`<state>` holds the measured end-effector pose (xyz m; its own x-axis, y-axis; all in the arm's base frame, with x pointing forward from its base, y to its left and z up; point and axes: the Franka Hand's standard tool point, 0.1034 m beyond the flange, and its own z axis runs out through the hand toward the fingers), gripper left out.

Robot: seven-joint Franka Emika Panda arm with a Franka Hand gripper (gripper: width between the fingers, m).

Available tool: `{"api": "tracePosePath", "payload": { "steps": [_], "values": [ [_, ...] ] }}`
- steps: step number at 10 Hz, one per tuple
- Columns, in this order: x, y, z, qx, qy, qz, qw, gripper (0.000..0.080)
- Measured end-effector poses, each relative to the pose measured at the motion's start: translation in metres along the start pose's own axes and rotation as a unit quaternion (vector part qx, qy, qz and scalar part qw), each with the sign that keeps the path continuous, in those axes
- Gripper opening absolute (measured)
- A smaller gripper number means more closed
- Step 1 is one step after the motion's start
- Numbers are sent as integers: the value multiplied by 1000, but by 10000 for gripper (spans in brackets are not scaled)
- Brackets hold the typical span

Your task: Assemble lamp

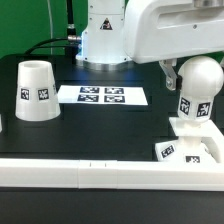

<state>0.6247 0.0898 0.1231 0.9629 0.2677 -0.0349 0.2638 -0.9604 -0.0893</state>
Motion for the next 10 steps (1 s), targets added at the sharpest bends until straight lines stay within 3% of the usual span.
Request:
{"api": "tracePosePath", "payload": {
  "steps": [2,5,8,10],
  "values": [
    [1,1,0,11,7,94,995,577],
    [3,1,0,13,18,254,967,577],
    [4,1,1,15,23,406,913,579],
    [5,2,1,29,23,479,877,579]
  ]
}}
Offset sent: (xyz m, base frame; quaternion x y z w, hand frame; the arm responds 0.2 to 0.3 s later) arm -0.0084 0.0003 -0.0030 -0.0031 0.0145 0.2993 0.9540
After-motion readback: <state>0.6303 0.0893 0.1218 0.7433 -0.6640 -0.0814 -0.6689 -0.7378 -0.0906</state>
